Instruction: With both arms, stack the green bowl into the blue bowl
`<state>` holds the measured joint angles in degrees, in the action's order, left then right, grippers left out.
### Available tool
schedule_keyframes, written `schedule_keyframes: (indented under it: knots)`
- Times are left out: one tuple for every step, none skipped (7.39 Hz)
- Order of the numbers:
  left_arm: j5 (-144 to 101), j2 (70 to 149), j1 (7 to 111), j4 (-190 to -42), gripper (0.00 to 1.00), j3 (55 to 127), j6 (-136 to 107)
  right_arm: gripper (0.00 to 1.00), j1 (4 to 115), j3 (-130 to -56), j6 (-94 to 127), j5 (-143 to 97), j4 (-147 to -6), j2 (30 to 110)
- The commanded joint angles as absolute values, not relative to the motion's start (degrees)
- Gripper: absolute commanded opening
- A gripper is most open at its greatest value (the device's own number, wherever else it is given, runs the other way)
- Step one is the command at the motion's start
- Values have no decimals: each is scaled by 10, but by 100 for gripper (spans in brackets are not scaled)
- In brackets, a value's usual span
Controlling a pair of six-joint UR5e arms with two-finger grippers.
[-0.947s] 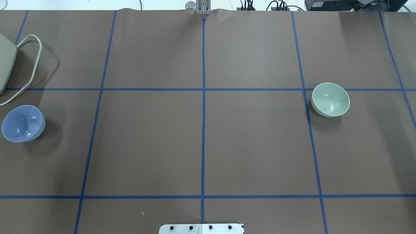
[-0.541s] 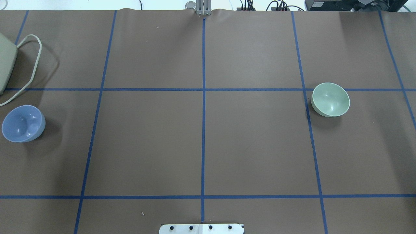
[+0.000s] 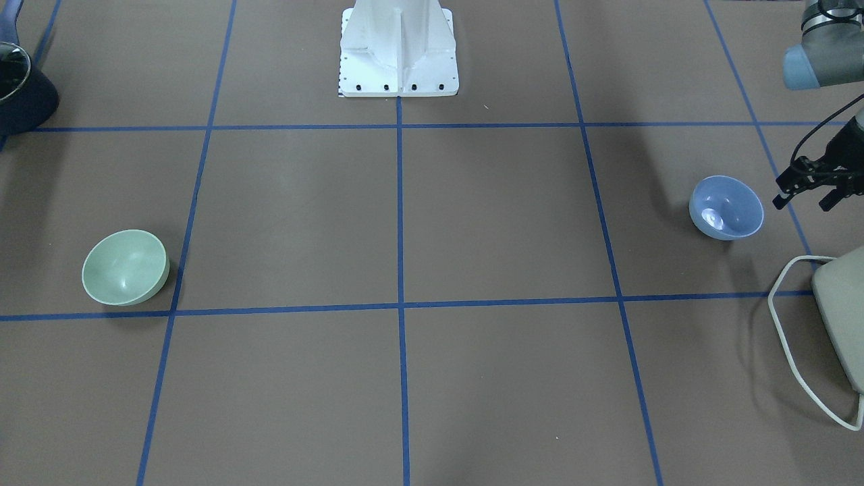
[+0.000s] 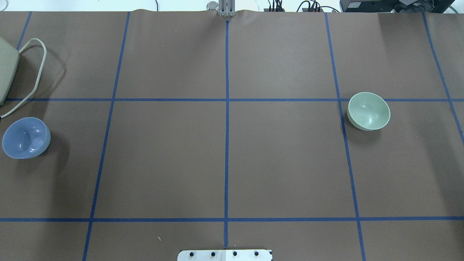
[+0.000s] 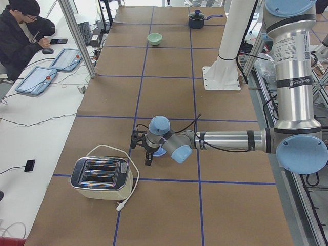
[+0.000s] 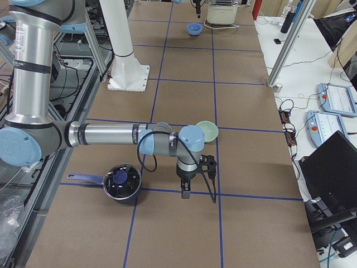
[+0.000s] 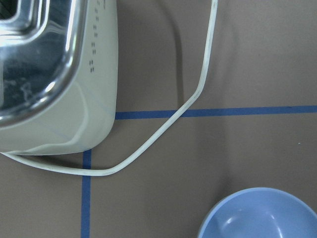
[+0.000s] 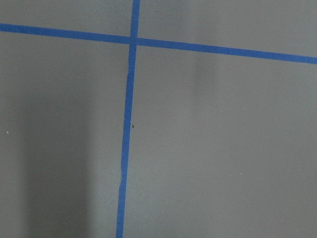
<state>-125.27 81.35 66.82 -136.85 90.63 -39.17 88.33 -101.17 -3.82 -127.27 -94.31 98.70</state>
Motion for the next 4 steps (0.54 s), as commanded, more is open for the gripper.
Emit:
schedule_keyframes:
  knots:
    - [-1235, 816, 632, -1395, 91, 889, -403, 100, 884, -1012, -39, -1273, -943, 987]
    - [-1226, 816, 624, -1396, 76, 885, -403, 100, 883, -1012, -39, -1273, -942, 987]
    - [-1225, 816, 621, -1397, 43, 885, -397, 100, 883, -1012, -39, -1273, -942, 987]
    - [-1225, 816, 615, -1404, 20, 884, -398, 100, 883, -1012, -39, -1273, -942, 987]
